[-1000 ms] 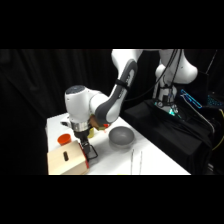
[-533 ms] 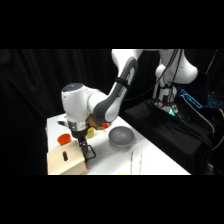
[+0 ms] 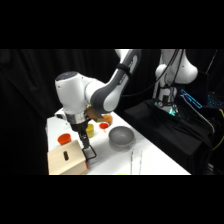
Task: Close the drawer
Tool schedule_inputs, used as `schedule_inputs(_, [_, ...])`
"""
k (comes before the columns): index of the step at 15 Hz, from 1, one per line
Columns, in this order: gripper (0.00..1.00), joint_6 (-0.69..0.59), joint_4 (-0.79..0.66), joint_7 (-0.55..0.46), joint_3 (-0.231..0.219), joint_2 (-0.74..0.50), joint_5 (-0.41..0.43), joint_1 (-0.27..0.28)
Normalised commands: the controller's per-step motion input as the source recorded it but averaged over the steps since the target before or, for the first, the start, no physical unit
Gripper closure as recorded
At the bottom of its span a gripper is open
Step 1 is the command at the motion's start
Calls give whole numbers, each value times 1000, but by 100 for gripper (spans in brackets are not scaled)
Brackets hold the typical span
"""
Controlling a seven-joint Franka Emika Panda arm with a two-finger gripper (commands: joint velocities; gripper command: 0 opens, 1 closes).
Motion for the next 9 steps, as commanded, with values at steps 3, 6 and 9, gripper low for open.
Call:
schedule_inputs(3, [0,-390,-152,-81,4,-442,-18,-2])
schedule_inputs(6, [0,-323,-136,-127,31,-406,5,-33])
schedule_inputs(9, [0,-244,-157,-190,67,-391,46,-58])
